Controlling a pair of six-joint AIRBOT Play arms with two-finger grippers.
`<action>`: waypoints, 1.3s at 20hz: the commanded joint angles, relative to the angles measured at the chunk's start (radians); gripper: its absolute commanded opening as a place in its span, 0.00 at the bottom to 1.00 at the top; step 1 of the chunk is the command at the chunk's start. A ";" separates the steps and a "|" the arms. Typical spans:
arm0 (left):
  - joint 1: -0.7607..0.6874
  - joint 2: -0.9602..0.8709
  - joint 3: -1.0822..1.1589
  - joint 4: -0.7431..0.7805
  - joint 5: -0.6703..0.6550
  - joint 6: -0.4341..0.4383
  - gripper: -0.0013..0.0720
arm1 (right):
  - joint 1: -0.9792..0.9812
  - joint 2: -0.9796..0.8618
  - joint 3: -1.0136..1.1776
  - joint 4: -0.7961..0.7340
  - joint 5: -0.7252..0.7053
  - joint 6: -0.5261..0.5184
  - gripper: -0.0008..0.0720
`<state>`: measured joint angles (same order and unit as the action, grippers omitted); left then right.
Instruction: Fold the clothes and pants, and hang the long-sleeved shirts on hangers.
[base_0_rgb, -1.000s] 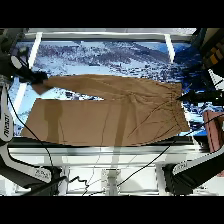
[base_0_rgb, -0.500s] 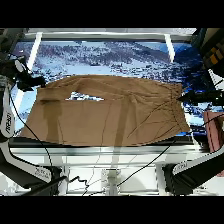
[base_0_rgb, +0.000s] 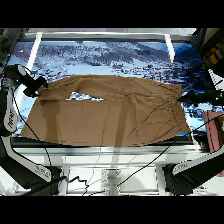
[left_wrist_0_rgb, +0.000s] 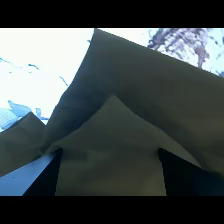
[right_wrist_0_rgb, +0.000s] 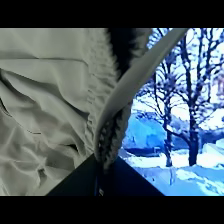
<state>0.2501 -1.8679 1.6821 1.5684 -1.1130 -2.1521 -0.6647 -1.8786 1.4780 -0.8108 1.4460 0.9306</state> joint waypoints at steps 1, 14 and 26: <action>0.008 -0.018 0.001 -0.007 0.053 -0.141 0.98 | 0.001 0.000 0.000 -0.017 0.000 0.000 0.06; -0.003 0.074 0.046 -0.029 0.469 -0.107 0.05 | 0.001 0.000 0.000 0.053 -0.070 0.001 0.06; -0.005 0.221 -0.075 0.200 0.037 0.346 0.05 | 0.001 0.000 0.000 0.099 -0.153 0.056 0.06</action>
<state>0.2409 -1.6535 1.6772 1.6501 -0.8742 -1.8732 -0.6643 -1.8786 1.4780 -0.7147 1.2881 0.9806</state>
